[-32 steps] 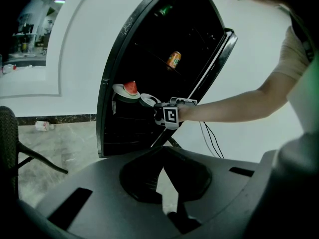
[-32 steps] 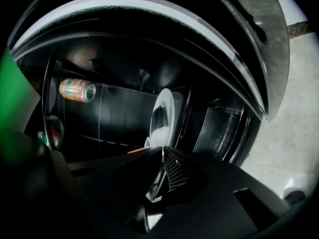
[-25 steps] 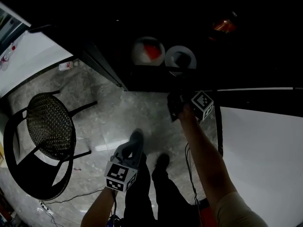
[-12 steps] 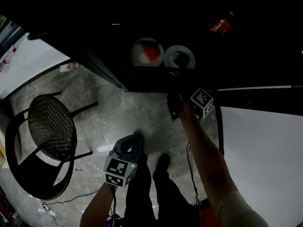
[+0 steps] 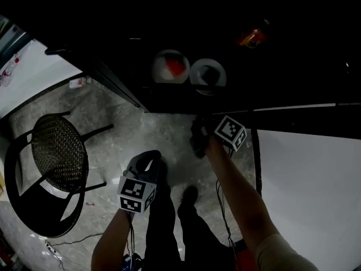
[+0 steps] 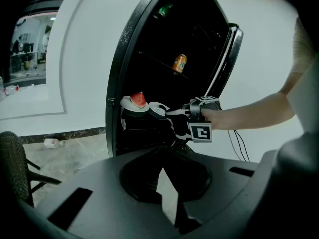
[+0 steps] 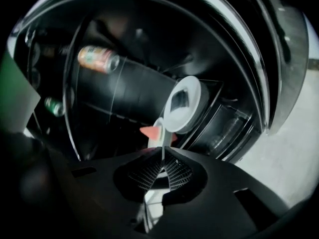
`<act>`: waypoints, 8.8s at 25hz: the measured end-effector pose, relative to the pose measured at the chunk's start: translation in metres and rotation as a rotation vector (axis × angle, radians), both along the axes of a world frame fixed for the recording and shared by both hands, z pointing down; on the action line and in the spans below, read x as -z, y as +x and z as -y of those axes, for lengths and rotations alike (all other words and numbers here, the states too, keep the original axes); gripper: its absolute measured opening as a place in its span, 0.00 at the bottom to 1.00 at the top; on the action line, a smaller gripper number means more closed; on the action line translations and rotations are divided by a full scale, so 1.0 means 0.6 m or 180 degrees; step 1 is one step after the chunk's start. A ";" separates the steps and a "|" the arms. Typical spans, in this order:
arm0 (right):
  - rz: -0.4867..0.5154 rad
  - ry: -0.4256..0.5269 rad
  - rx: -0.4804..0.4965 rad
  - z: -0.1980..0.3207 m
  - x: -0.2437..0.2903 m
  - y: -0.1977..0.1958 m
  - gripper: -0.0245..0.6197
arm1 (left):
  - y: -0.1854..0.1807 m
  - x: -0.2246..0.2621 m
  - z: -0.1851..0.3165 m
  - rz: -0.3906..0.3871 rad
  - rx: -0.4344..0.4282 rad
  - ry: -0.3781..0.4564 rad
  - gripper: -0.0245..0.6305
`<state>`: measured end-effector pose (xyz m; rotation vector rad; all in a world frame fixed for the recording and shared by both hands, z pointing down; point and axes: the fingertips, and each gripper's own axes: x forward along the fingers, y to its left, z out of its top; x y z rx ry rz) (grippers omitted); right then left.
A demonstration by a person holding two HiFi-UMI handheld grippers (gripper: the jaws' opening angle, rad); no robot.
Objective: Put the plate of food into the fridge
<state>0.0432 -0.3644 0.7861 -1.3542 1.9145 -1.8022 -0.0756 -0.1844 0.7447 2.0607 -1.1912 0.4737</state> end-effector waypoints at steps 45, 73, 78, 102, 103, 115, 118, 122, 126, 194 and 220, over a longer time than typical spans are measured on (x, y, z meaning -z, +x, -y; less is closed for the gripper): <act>-0.0360 0.0331 0.1684 -0.288 0.386 -0.015 0.08 | 0.046 0.332 0.048 0.0132 -0.0097 0.0323 0.05; -0.0528 0.0720 0.2084 -0.366 0.535 0.030 0.07 | 0.103 0.491 -0.009 0.0068 -0.0145 0.0715 0.05; -0.0628 0.0825 0.2113 -0.382 0.549 0.039 0.07 | 0.105 0.520 -0.029 0.0052 -0.0322 0.0897 0.05; -0.0716 0.1363 0.2164 -0.481 0.625 0.092 0.07 | 0.196 0.615 -0.152 0.0032 -0.0446 0.1322 0.05; -0.0715 0.1376 0.2155 -0.484 0.626 0.098 0.07 | 0.203 0.615 -0.157 0.0041 -0.0459 0.1329 0.05; -0.0814 0.1463 0.2167 -0.525 0.632 0.141 0.07 | 0.249 0.632 -0.198 0.0066 -0.0506 0.1383 0.05; -0.0801 0.1462 0.2199 -0.531 0.628 0.143 0.07 | 0.244 0.635 -0.208 0.0130 -0.0433 0.1389 0.05; -0.0725 0.1417 0.2283 -0.549 0.618 0.132 0.07 | 0.228 0.623 -0.244 0.0195 -0.0321 0.1295 0.05; -0.0626 0.1414 0.2418 -0.566 0.615 0.109 0.07 | 0.201 0.617 -0.270 0.0253 -0.0153 0.1241 0.05; -0.1476 0.1479 0.2047 -0.715 0.615 -0.065 0.07 | 0.010 0.612 -0.406 -0.0024 -0.0478 0.1435 0.05; -0.1653 0.1495 0.1787 -0.719 0.622 -0.036 0.07 | 0.049 0.618 -0.416 -0.0075 -0.0683 0.1445 0.05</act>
